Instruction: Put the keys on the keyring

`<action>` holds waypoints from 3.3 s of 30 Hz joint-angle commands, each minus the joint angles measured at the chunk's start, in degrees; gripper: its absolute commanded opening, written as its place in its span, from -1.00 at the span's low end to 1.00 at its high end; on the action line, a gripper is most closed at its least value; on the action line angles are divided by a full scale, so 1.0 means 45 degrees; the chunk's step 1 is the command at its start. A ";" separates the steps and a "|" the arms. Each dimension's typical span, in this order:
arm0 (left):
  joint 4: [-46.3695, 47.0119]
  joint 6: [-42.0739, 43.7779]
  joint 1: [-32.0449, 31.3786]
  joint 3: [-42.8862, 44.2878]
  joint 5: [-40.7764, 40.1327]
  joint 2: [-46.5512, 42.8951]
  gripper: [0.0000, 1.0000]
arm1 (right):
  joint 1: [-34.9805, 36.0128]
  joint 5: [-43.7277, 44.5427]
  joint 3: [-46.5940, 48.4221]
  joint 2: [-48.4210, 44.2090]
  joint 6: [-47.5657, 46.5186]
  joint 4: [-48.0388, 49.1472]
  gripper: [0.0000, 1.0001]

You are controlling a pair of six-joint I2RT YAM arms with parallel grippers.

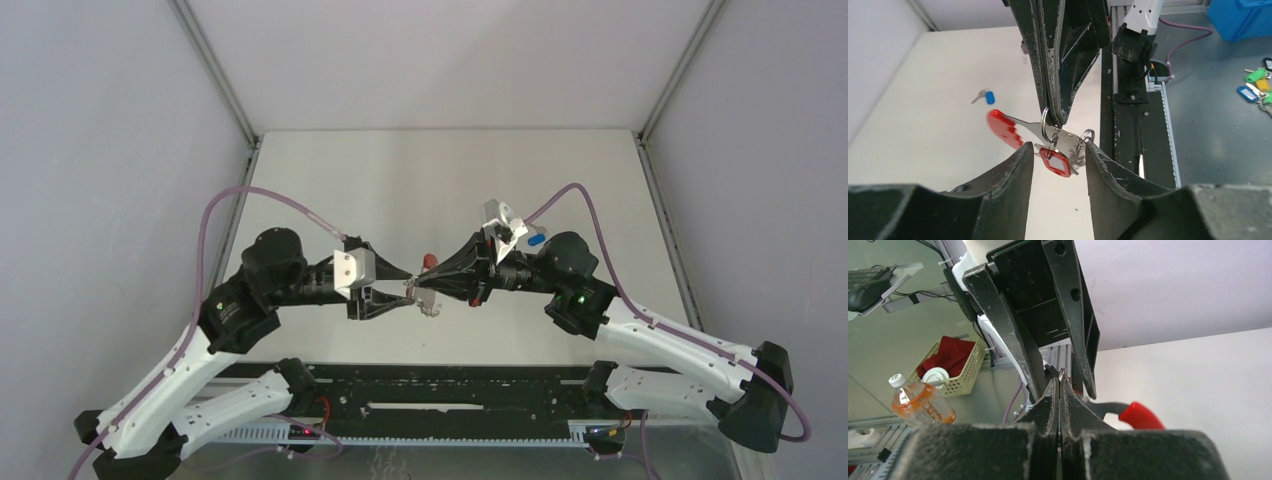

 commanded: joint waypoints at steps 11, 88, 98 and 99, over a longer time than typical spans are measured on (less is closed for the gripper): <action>-0.0022 -0.0813 0.0788 0.1074 0.1786 0.0277 -0.32 | 0.0012 -0.0613 0.0136 -0.0008 -0.0046 0.0743 -1.00; -0.3676 0.1441 0.0732 0.3236 0.0922 0.2209 -0.99 | 0.0812 0.0251 1.1785 0.5765 -0.7663 -1.6935 -0.43; -0.3640 0.1500 0.0726 0.3019 0.0979 0.1983 -0.99 | 0.0772 0.0305 1.1562 0.5576 -0.7744 -1.6736 -1.00; -0.3590 0.1468 0.0718 0.3015 0.0995 0.1982 -0.99 | 0.0771 0.0305 1.1474 0.5483 -0.7731 -1.6619 -1.00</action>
